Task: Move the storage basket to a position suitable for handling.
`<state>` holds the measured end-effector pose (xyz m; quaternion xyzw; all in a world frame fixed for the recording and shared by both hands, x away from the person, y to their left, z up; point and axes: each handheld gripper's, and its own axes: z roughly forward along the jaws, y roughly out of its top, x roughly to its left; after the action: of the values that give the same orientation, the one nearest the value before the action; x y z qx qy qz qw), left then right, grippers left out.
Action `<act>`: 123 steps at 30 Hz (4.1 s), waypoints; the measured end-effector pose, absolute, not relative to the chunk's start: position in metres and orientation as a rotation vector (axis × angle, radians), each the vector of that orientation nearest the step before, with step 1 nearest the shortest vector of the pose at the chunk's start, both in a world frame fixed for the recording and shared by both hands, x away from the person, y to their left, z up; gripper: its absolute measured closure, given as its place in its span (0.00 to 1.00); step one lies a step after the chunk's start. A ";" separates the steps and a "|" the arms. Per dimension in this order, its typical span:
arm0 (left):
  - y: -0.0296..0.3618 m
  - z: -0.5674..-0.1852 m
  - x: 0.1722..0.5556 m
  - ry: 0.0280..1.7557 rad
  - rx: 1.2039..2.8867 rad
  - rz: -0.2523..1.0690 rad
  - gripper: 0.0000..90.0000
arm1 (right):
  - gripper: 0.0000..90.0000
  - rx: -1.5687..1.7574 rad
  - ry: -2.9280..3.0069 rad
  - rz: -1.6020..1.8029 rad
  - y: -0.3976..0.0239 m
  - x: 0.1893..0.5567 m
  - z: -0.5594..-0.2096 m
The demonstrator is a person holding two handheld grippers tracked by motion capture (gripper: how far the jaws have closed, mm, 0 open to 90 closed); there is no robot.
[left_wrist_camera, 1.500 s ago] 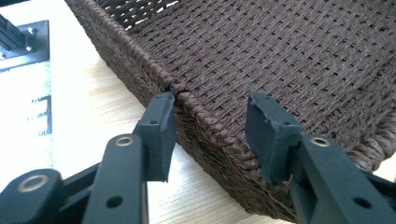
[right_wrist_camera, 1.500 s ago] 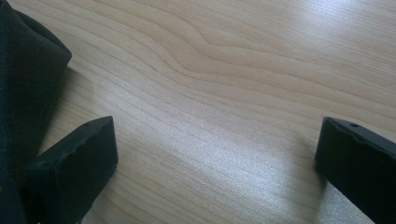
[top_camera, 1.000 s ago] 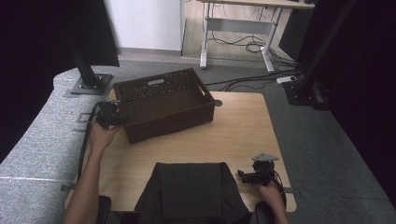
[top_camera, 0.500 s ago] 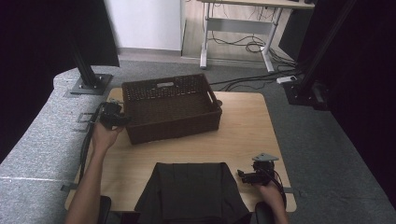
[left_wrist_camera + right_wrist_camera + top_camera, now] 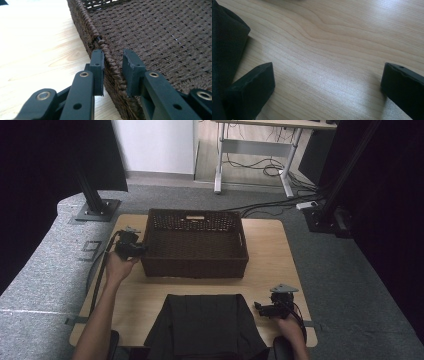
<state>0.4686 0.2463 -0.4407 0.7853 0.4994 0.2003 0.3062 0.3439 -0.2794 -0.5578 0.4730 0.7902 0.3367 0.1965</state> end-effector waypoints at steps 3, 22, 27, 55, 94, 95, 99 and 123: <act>0.241 -0.441 0.466 1.307 2.090 0.537 0.80 | 0.00 1.325 2.213 0.943 -0.279 0.344 -0.558; 0.225 -0.441 0.435 1.277 2.102 0.540 0.79 | 0.00 1.325 2.214 0.941 -0.279 0.344 -0.558; 0.224 -0.442 0.428 1.268 2.101 0.533 0.79 | 0.00 1.328 2.214 0.942 -0.279 0.344 -0.558; 0.224 -0.443 0.405 1.224 2.099 0.500 0.77 | 0.00 1.327 2.215 0.942 -0.279 0.344 -0.558; 0.276 -0.504 0.352 1.120 2.080 0.421 0.06 | 0.00 1.327 2.215 0.942 -0.279 0.344 -0.558; 0.273 -0.510 0.352 1.119 2.099 0.429 0.04 | 0.00 1.327 2.215 0.942 -0.279 0.344 -0.558; 0.265 -0.525 0.357 1.137 2.187 0.389 0.00 | 0.00 1.327 2.215 0.942 -0.279 0.344 -0.558; 0.254 -0.548 0.358 1.104 2.207 0.405 0.00 | 0.00 1.326 2.214 0.942 -0.279 0.344 -0.558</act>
<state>0.3575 0.2536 -0.5485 0.8377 0.4190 0.1537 0.3149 0.3437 -0.2794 -0.5577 0.4734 0.7903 0.3363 0.1956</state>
